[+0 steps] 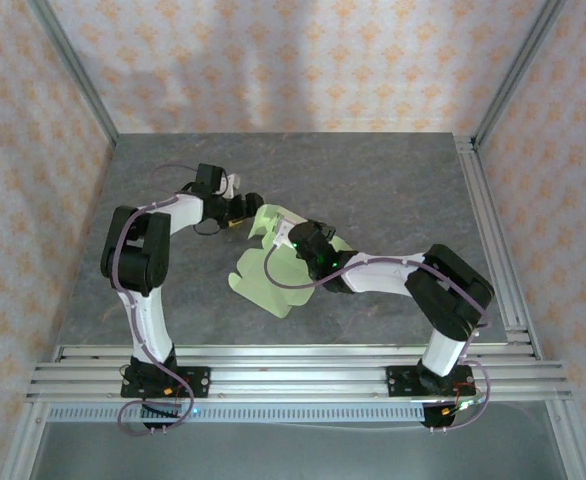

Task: Fold the paper box

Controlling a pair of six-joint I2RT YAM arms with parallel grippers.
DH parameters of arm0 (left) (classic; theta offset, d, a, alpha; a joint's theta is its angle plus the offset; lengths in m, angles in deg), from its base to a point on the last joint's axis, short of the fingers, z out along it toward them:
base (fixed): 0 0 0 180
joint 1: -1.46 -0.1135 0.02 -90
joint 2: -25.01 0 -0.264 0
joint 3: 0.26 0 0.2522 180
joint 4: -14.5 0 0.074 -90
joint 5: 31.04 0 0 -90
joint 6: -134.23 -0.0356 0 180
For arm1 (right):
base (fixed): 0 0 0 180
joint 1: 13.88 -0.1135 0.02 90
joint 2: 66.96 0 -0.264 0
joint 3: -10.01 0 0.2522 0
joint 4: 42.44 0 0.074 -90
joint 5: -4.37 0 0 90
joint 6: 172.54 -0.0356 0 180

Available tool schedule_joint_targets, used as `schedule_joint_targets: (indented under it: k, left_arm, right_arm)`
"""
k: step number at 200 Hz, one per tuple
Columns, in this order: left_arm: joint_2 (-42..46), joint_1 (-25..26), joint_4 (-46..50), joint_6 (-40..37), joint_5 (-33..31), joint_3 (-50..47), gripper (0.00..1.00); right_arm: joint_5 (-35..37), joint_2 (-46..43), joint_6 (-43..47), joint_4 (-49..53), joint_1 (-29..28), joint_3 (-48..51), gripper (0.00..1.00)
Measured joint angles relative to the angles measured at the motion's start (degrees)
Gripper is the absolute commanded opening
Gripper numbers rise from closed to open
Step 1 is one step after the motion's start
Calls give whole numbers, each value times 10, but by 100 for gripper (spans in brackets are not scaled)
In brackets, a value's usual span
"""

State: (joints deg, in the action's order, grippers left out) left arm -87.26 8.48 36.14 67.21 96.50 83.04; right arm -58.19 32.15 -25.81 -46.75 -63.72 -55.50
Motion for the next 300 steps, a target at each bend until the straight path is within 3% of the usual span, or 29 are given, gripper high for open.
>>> schedule_joint_targets:
  k: [42, 89, 300]
  left_arm:
    - [74, 5, -21, 0, -2, -76, 87]
    - [99, 15, -59, 0, -5, -126, 88]
    - [127, 16, -69, -21, -40, -153, 90]
  right_arm:
    - [0, 6, -5, 0, 0, -7, 0]
    - [17, 23, 21, -14, -1, -19, 0]
    - [106, 139, 284, -310, -15, -15, 0]
